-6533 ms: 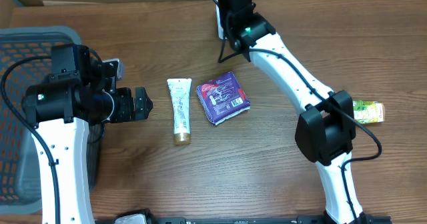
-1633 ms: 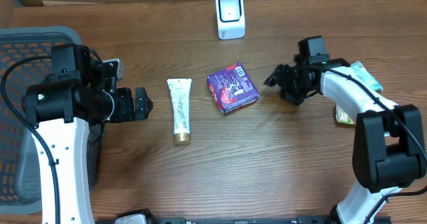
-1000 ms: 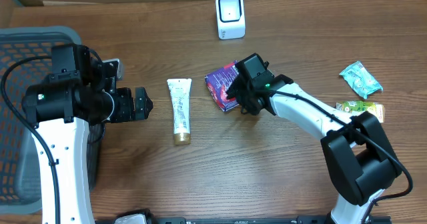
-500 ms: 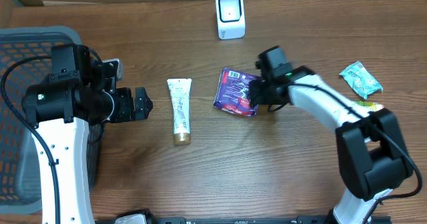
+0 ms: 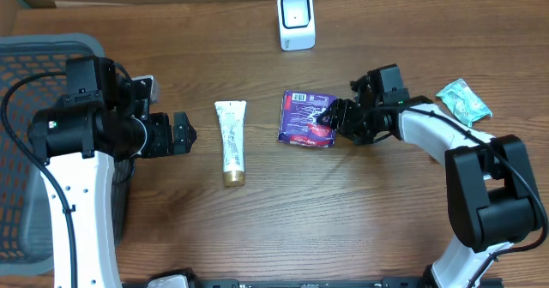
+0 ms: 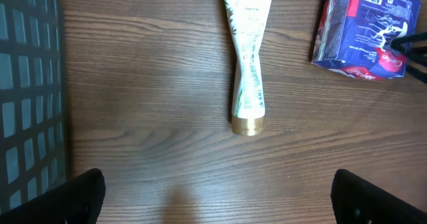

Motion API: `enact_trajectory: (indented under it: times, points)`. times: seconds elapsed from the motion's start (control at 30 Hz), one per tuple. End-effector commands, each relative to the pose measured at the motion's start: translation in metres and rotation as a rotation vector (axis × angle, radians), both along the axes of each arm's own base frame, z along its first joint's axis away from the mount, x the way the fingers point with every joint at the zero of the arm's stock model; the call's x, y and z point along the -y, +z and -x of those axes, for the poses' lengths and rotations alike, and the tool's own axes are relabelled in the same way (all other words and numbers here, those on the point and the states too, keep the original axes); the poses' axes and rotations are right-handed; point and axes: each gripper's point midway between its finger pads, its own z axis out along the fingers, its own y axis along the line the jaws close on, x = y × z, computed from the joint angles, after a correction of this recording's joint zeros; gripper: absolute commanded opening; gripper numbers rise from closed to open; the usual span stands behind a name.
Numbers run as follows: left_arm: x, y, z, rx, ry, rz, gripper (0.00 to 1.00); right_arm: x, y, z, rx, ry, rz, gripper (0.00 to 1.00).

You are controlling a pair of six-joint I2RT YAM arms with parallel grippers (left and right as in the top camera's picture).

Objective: Scan the item barcode
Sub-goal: 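Reach the right gripper to the purple pad pack and grasp it, then lift the pad pack to the scanner with the right gripper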

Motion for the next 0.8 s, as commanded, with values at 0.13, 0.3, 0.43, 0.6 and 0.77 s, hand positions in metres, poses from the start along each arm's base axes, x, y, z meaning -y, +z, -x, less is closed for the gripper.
enact_trajectory:
  times: [0.13,0.3,0.43,0.6,0.77]
  points:
    - [0.001,0.000,-0.001,-0.001,0.008,-0.001,1.00,-0.025,0.010,0.005,0.019,0.046,-0.114,0.71]
    - [0.001,0.000,-0.001,-0.001,0.007,-0.001,1.00,-0.032,-0.025,0.011,-0.083,0.017,-0.117,0.42]
    - [0.001,0.000,-0.001,-0.001,0.008,-0.001,0.99,-0.038,-0.009,0.005,-0.041,0.043,-0.177,0.12]
    - [0.001,0.000,-0.001,-0.001,0.007,-0.001,0.99,-0.025,0.040,-0.007,0.051,0.027,-0.233,0.04]
    - [0.001,0.000,-0.001,-0.001,0.008,-0.001,1.00,-0.007,0.134,-0.002,0.330,0.097,-0.216,0.04]
